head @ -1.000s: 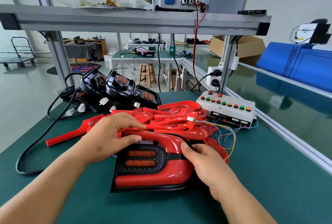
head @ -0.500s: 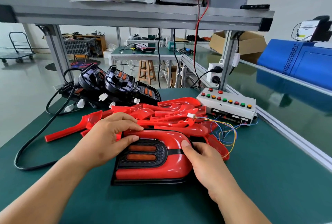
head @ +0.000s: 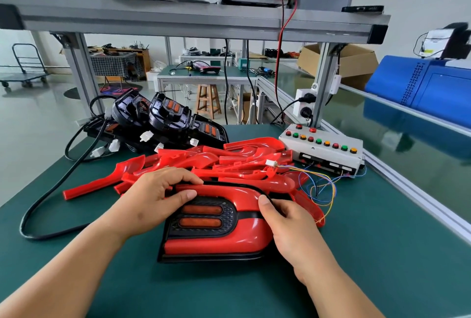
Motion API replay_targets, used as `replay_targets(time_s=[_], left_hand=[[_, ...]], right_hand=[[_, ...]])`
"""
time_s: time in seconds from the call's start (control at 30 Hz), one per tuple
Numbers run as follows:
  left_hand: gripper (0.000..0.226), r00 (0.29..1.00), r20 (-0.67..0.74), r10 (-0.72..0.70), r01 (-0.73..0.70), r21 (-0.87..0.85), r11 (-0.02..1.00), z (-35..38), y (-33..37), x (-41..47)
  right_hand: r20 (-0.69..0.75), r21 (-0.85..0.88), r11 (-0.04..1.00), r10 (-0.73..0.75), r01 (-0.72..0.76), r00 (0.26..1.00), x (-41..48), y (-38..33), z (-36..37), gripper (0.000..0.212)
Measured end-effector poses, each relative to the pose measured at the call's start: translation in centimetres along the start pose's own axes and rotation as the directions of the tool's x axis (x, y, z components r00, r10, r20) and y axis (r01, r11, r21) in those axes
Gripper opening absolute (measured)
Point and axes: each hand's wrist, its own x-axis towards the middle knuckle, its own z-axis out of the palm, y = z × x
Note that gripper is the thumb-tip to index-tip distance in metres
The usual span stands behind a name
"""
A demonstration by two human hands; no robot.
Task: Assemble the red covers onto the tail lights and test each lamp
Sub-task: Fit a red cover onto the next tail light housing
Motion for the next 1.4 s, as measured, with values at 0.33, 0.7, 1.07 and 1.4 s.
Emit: replay_targets(time_s=[0.33, 0.7, 1.07, 1.4], left_hand=[[0.040, 0.893, 0.311, -0.325, 0.446, -0.705, 0.551, 0.3, 0.9, -0.7], [0.029, 0.863, 0.301, -0.405, 0.459, -0.803, 0.380, 1.2, 1.1, -0.5], [0.031, 0.887, 0.235, -0.398, 0.410, -0.798, 0.442, 1.5, 0.9, -0.4], [0.035, 0.907, 0.141, -0.396, 0.269, -0.918, 0.290, 1.4, 1.4, 0.8]], right_hand=[[0.002, -0.039, 0.999, -0.024, 0.024, 1.000, -0.3, -0.3, -0.1, 0.038], [0.053, 0.012, 0.999, -0.050, 0.050, 0.997, -0.4, -0.4, -0.4, 0.037], [0.089, 0.208, 0.978, 0.010, -0.028, 0.996, -0.3, -0.5, -0.6, 0.034], [0.137, 0.359, 0.932, 0.002, -0.051, 0.991, 1.6, -3.2, -0.9, 0.022]])
